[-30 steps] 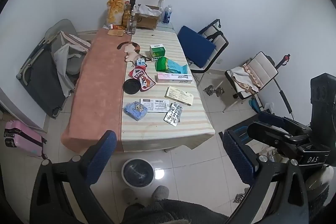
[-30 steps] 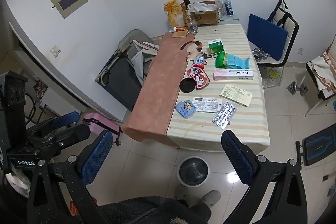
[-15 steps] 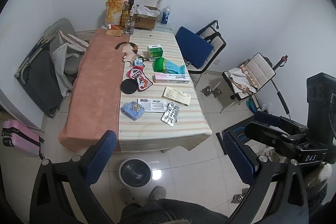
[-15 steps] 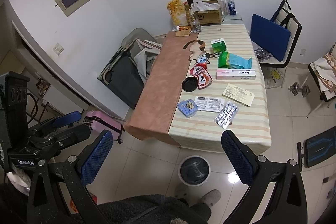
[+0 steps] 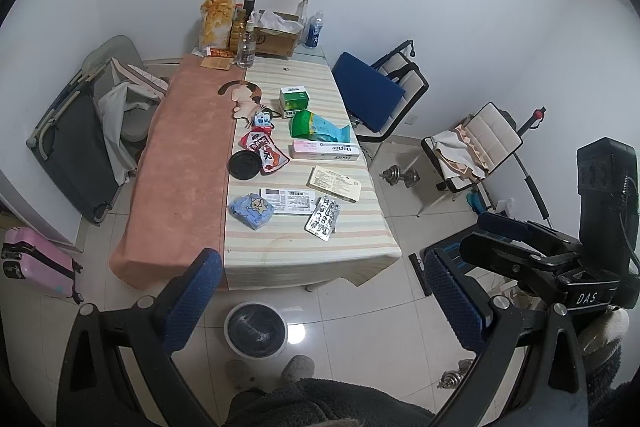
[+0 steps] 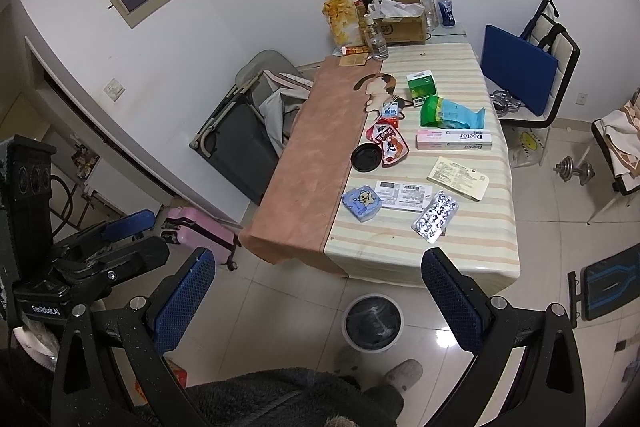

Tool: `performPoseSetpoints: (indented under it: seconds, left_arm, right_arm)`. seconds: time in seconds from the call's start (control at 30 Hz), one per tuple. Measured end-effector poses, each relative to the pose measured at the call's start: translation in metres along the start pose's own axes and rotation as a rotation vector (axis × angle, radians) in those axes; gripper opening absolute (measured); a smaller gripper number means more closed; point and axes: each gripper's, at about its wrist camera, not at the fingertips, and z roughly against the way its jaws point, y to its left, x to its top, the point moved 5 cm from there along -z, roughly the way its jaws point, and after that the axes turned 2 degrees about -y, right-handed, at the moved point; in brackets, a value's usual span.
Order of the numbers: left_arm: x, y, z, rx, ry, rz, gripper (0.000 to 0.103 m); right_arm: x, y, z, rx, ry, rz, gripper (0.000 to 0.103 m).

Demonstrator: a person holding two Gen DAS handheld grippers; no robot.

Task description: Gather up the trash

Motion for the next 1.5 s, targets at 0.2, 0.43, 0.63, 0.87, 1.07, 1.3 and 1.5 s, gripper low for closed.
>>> performPoseSetpoints:
  seconds: [0.2,0.43,0.63,0.87,1.07,1.3,1.5]
  left_arm:
    - [0.0,0.0,0.001,-0.001,0.001,0.001,0.103]
    - [-0.001,-0.003,0.001,-0.002,-0.002,0.002,0.103]
    - [0.0,-0.004,0.001,-0.003,-0.002,0.003,0.103]
    - [0.004,-0.008,0.001,-0.004,-0.004,0.002,0.103]
    - [0.003,-0.009,0.002,-0.006,-0.005,0.002,0.103]
    - [0.007,-0.011,0.001,-0.01,-0.004,0.004,0.103]
    - [0.015,-0.017,0.002,-0.014,-0.002,0.005,0.103]
  right_arm:
    - [0.0,0.001,-0.003,0.006,0.002,0.002,0.103]
    - [0.001,0.002,-0.006,0.011,0.005,0.003,0.103]
    - [0.001,0.002,-0.006,0.012,0.004,0.004,0.103]
    - [0.001,0.002,-0.006,0.013,0.005,0.004,0.103]
    - [0.001,0.002,-0.005,0.014,0.005,0.003,0.103]
    - [0.0,0.001,-0.006,0.013,0.005,0.0,0.103]
    - [-0.001,0.004,-0.007,0.01,0.008,0.002,0.103]
